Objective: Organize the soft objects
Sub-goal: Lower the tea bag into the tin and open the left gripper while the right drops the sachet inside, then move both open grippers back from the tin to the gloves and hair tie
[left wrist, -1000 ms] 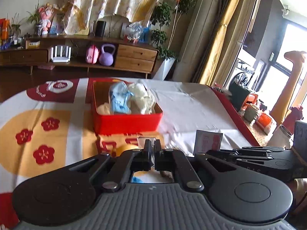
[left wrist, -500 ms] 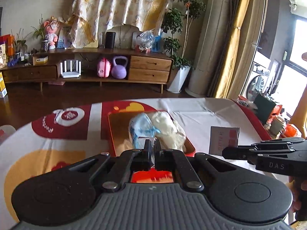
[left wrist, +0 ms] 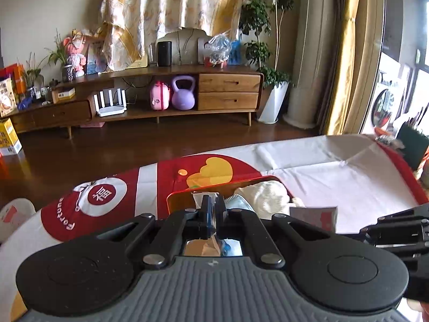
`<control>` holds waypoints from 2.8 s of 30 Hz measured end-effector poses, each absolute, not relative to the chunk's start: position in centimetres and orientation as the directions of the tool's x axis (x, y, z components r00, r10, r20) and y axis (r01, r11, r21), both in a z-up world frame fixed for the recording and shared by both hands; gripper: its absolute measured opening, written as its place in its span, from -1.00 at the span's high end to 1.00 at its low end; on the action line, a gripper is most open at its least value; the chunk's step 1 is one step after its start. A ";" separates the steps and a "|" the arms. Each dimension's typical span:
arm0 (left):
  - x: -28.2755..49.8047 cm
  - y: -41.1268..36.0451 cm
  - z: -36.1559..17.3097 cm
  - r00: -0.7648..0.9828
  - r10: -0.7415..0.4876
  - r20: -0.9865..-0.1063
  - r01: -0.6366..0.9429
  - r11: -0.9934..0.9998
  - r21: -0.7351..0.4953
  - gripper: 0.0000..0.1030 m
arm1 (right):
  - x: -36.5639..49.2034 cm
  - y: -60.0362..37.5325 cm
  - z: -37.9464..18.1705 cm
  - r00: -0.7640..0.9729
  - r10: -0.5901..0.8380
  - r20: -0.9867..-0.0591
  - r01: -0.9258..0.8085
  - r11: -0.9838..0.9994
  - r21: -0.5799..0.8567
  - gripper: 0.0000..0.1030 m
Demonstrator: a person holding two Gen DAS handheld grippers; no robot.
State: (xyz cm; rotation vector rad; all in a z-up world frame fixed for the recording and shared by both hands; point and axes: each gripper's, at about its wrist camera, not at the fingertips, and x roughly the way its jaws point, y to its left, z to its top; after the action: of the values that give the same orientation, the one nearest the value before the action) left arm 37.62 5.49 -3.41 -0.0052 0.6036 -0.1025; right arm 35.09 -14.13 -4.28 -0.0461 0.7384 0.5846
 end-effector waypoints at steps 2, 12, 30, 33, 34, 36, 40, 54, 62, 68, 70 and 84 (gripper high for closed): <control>38.7 5.1 -4.1 0.808 -0.092 -0.582 0.095 0.995 -0.025 0.94 | 35.8 -13.8 -4.9 0.580 0.479 -0.659 -0.516 0.842 0.158 0.91; 41.9 4.6 -7.3 0.752 -0.095 -0.652 0.087 0.995 -0.045 0.94 | 38.1 -13.4 -7.5 0.548 0.449 -0.706 -0.486 0.858 0.168 0.91; 41.6 4.3 -9.5 0.679 -0.091 -0.729 0.075 0.996 -0.054 0.93 | 37.7 -14.0 -8.0 0.540 0.442 -0.717 -0.468 0.865 0.180 0.87; 41.3 4.1 -9.3 0.677 -0.087 -0.731 0.075 0.996 -0.048 0.92 | 37.4 -14.1 -7.8 0.533 0.447 -0.718 -0.467 0.863 0.190 0.80; 41.1 4.1 -9.2 0.675 -0.086 -0.733 0.076 0.996 -0.047 0.91 | 37.2 -14.2 -7.7 0.533 0.448 -0.718 -0.465 0.864 0.193 0.73; 40.8 3.9 -9.0 0.677 -0.085 -0.731 0.079 0.996 -0.042 0.89 | 36.9 -14.3 -7.5 0.536 0.446 -0.717 -0.463 0.865 0.193 0.68; 40.1 3.7 -8.5 0.679 -0.084 -0.729 0.079 0.996 -0.042 0.77 | 36.5 -14.5 -7.0 0.538 0.451 -0.712 -0.473 0.861 0.188 0.62; 35.9 4.1 -5.4 0.708 -0.100 -0.699 0.073 0.995 -0.068 -0.12 | 32.8 -15.9 -3.6 0.584 0.455 -0.672 -0.491 0.858 0.154 0.08; 31.8 3.9 -2.9 0.739 -0.103 -0.666 0.084 0.995 -0.060 -0.14 | 29.3 -17.0 -0.8 0.621 0.467 -0.629 -0.502 0.854 0.138 -0.25; 28.5 3.5 -1.2 0.757 -0.114 -0.643 0.094 0.993 -0.065 -0.15 | 26.2 -17.8 0.5 0.632 0.476 -0.612 -0.504 0.852 0.143 -0.40; 27.2 3.2 -0.8 0.761 -0.125 -0.636 0.103 0.992 -0.071 -0.15 | 25.2 -18.0 0.9 0.635 0.477 -0.608 -0.505 0.852 0.141 -0.47; 19.3 2.7 0.5 0.803 -0.110 -0.585 0.075 0.994 -0.084 -0.35 | 19.0 -19.7 1.4 0.675 0.468 -0.570 -0.493 0.861 0.122 -0.85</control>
State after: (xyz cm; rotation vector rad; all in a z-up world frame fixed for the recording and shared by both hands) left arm 19.27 2.72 0.48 -0.0573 0.6305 -0.0995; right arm 18.98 -19.72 1.44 -0.0434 0.6292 0.5406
